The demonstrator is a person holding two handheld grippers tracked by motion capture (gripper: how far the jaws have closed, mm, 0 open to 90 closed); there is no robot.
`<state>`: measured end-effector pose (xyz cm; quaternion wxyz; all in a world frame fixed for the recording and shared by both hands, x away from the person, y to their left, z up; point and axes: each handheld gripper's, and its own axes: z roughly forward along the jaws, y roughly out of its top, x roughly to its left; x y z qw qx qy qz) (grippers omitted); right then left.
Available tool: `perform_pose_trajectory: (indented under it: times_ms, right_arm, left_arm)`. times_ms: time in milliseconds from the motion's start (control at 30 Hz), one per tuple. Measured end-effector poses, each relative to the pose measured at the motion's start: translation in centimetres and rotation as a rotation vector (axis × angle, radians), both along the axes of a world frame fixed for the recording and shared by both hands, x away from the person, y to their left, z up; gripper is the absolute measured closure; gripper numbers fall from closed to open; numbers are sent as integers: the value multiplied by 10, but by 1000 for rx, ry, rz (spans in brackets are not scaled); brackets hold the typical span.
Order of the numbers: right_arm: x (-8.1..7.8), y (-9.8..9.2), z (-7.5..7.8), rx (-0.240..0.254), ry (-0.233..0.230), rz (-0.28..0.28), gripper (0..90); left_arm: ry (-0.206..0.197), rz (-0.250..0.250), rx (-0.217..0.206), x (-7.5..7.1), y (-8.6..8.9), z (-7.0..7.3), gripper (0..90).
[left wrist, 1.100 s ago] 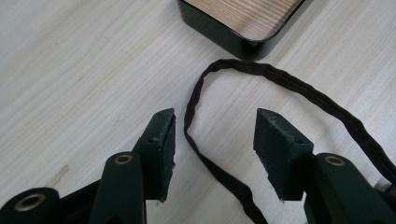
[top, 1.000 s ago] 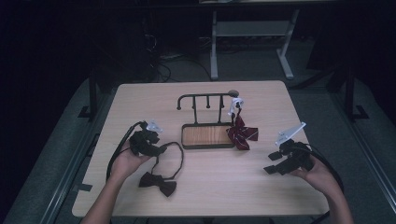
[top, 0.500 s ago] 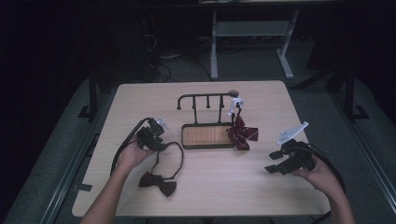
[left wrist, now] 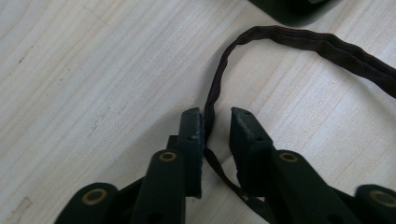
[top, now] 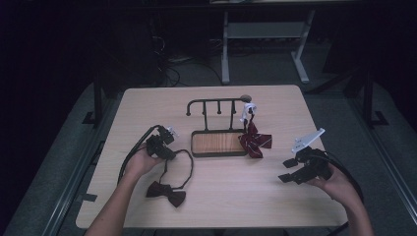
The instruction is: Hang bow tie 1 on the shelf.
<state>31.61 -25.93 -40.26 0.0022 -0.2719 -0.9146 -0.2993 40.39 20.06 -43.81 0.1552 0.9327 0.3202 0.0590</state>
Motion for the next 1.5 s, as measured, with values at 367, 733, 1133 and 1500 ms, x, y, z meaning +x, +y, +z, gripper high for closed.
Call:
perform_pose_trajectory:
  times_ms: [367, 733, 1133, 1500]
  right_arm:
    - [0, -1, 1, 12, -1, 1, 379]
    - [1, -2, 1, 17, -1, -5, 379]
    - [2, -12, 3, 30, 0, -35, 375]
    - [4, -6, -3, 20, 12, -22, 371]
  left_arm:
    - [7, -19, -6, -3, 3, 5, 897]
    - [-18, -72, -20, -11, 0, 25, 898]
    - [-28, -91, -76, -23, 3, 40, 898]
    - [-48, -131, -74, -32, 2, 52, 898]
